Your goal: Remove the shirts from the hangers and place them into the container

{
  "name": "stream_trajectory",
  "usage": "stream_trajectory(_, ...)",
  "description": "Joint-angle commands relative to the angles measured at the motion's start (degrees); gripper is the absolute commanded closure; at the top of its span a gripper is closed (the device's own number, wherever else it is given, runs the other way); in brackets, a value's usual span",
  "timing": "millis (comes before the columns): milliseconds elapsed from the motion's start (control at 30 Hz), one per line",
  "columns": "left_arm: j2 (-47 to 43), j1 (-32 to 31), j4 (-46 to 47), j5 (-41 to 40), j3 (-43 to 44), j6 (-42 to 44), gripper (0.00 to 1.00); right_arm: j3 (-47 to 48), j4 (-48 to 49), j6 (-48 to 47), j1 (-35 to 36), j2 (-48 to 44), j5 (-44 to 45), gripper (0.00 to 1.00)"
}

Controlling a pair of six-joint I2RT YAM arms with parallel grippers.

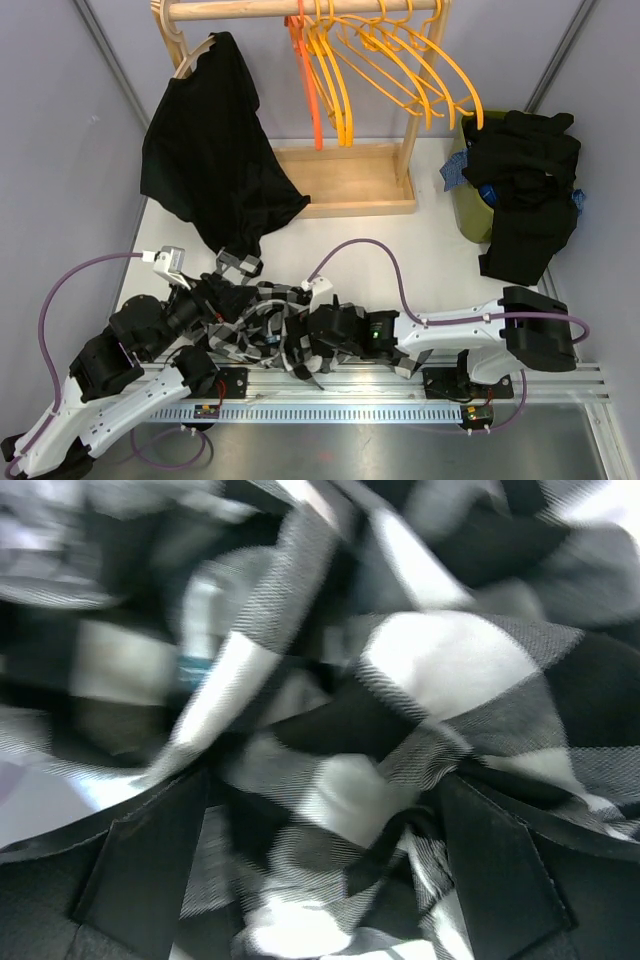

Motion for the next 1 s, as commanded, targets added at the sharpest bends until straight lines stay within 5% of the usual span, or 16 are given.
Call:
stream_trajectory(0, -0.6, -0.2, 1.3, -0.1, 0.2, -0.4, 0.01, 5.3, 14.0, -2.6, 0.5, 1.6, -5.9, 0.01)
stream_trajectory(267, -3.2, -0.2, 0.6, -1.4, 1.4, -0.2, 0.01, 14.5, 13.5, -0.5, 0.6, 15.3, -5.9, 0.01)
stream_trajectory(600, -4.9, -0.1, -0.2, -3.5, 8.0, 2.0, 0.01, 34.3, -15.7, 4.6, 2.3, 37.0, 9.4, 0.00)
stream_trajectory(833, -4.5, -0.1, -0.3, -3.4, 9.3, 2.5, 0.01, 32.9, -31.1, 14.5, 2.3, 39.3, 15.7, 0.01)
stream_trajectory(933, -4.8, -0.1, 0.0, -3.4, 9.0, 2.4, 0.01, 31.2, -33.9, 15.9, 2.0, 40.3, 17.2, 0.24)
stream_trajectory(967, -4.7, -0.1, -0.1, -3.3, 9.0, 2.4, 0.01, 30.9, -34.3, 16.4, 1.7, 40.7, 16.9, 0.53)
